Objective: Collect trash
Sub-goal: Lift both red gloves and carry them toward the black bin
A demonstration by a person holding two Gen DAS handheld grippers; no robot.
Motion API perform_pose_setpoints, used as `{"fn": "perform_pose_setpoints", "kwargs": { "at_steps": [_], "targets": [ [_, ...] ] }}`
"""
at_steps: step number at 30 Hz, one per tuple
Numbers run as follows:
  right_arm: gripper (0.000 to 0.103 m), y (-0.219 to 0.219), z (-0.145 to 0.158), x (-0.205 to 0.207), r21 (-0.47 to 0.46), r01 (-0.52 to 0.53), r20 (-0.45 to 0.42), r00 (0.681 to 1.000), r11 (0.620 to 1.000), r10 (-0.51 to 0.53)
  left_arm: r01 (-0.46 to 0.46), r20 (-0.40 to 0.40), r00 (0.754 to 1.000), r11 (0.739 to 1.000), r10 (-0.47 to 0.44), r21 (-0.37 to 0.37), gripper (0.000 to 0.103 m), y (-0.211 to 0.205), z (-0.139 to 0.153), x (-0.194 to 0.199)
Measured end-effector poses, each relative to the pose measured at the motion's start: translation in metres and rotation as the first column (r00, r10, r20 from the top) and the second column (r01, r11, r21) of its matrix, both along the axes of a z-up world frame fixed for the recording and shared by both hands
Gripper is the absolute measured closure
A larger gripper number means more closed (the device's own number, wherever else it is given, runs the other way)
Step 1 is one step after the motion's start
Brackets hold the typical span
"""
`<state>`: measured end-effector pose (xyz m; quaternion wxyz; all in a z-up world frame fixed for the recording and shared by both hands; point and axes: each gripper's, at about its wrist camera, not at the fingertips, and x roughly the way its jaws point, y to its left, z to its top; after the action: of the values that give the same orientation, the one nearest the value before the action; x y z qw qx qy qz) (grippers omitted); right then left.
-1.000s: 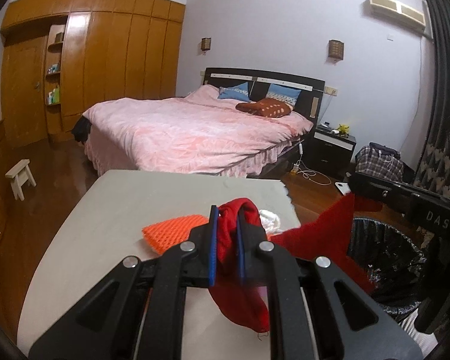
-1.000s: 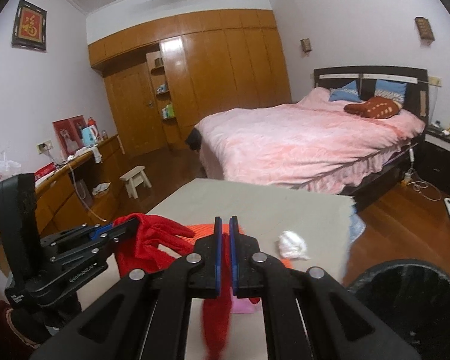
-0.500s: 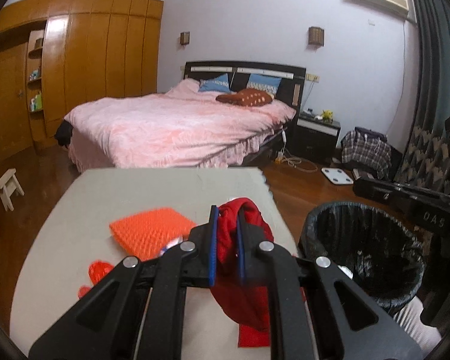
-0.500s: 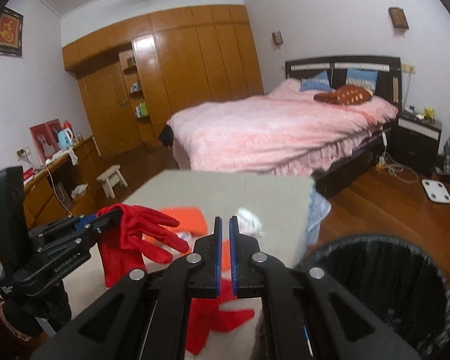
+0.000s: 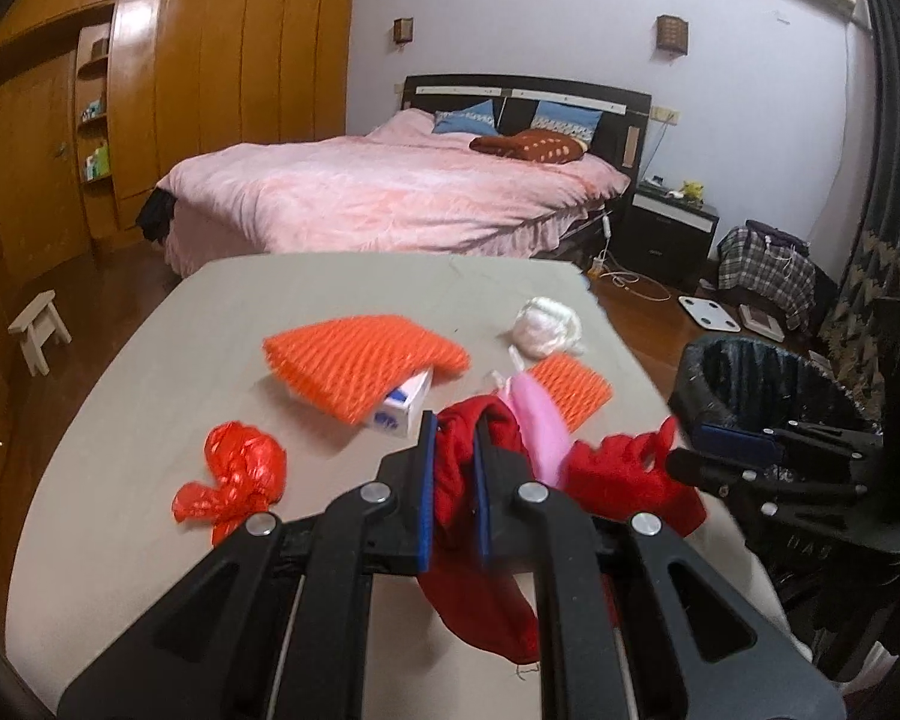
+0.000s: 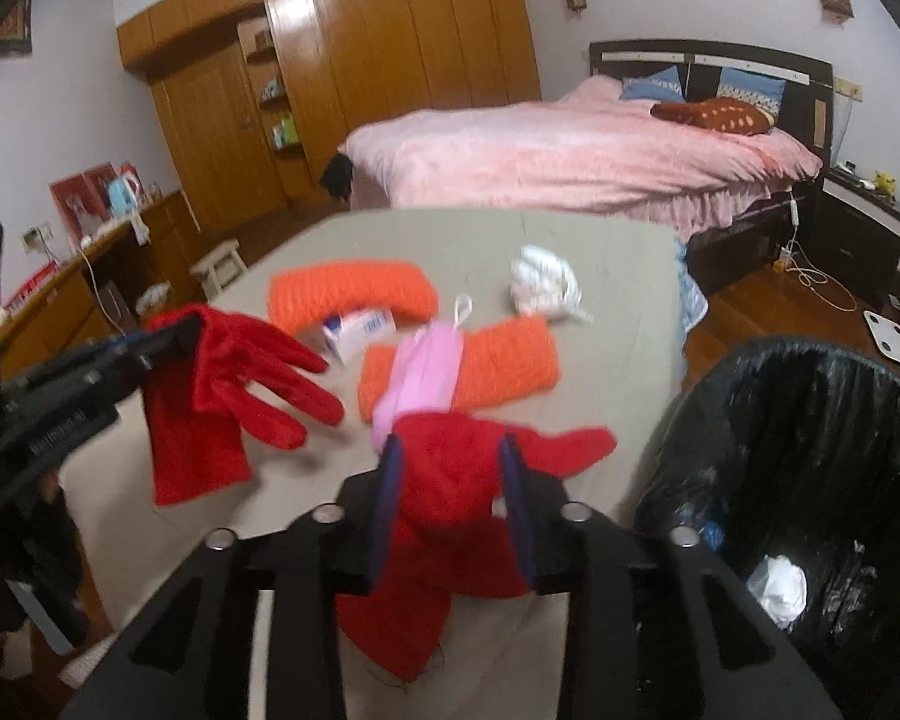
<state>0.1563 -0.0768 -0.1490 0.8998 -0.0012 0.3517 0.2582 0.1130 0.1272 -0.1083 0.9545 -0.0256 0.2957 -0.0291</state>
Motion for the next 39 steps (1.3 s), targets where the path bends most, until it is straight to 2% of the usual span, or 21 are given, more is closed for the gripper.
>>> {"fn": "perform_pose_setpoints", "kwargs": {
  "at_steps": [3, 9, 10, 11, 12, 13, 14, 18, 22, 28, 34, 39],
  "targets": [
    [0.058, 0.002, -0.011, 0.003, -0.027, -0.001, -0.022, 1.0, 1.0, 0.0, -0.009, -0.014, 1.0, 1.0, 0.009, 0.0, 0.093, 0.003, -0.007, 0.0],
    [0.059, 0.011, -0.031, 0.013, -0.087, -0.019, -0.096, 0.995, 0.996, 0.011, -0.013, -0.035, 0.999, 1.0, 0.013, -0.005, 0.093, 0.006, -0.016, 0.003],
    [0.066, 0.014, -0.034, 0.014, -0.098, -0.03, -0.106, 0.994, 0.995, 0.019, -0.012, -0.037, 0.999, 1.0, 0.012, -0.005, 0.093, 0.006, -0.016, 0.004],
    [0.078, 0.015, -0.036, 0.014, -0.105, -0.04, -0.113, 0.993, 0.994, 0.028, -0.011, -0.037, 0.999, 1.0, 0.011, -0.005, 0.093, 0.006, -0.016, 0.003],
    [0.085, 0.016, -0.037, 0.014, -0.104, -0.054, -0.123, 0.992, 0.993, 0.041, -0.01, -0.039, 0.999, 1.0, 0.009, -0.005, 0.093, 0.005, -0.016, 0.003],
    [0.091, 0.016, -0.036, 0.014, -0.093, -0.062, -0.132, 0.99, 0.994, 0.05, -0.009, -0.039, 0.999, 1.0, 0.009, -0.004, 0.093, 0.004, -0.016, 0.003],
    [0.092, 0.015, -0.034, 0.013, -0.086, -0.06, -0.127, 0.991, 0.994, 0.049, -0.008, -0.039, 0.999, 1.0, 0.008, -0.002, 0.093, 0.003, -0.015, 0.003],
    [0.095, 0.004, -0.005, 0.005, -0.05, -0.051, -0.063, 0.997, 0.997, 0.047, -0.004, -0.032, 0.999, 1.0, 0.004, 0.0, 0.093, -0.001, -0.007, 0.004],
    [0.095, -0.012, 0.037, -0.003, -0.013, -0.038, 0.023, 0.999, 0.999, 0.038, 0.011, 0.0, 1.0, 1.0, -0.011, -0.005, 0.093, -0.01, 0.009, 0.004],
    [0.095, -0.042, 0.083, -0.011, 0.037, 0.002, 0.103, 0.995, 0.999, -0.006, 0.077, 0.064, 0.995, 0.997, -0.075, -0.022, 0.093, -0.039, 0.04, 0.004],
    [0.095, -0.082, 0.108, -0.016, 0.059, 0.078, 0.155, 0.984, 0.995, -0.087, 0.159, 0.117, 0.981, 0.987, -0.154, -0.029, 0.093, -0.077, 0.063, 0.007],
    [0.095, -0.117, 0.117, -0.02, 0.059, 0.155, 0.172, 0.972, 0.986, -0.163, 0.233, 0.134, 0.965, 0.972, -0.227, -0.032, 0.093, -0.114, 0.072, 0.013]
  ]
}}
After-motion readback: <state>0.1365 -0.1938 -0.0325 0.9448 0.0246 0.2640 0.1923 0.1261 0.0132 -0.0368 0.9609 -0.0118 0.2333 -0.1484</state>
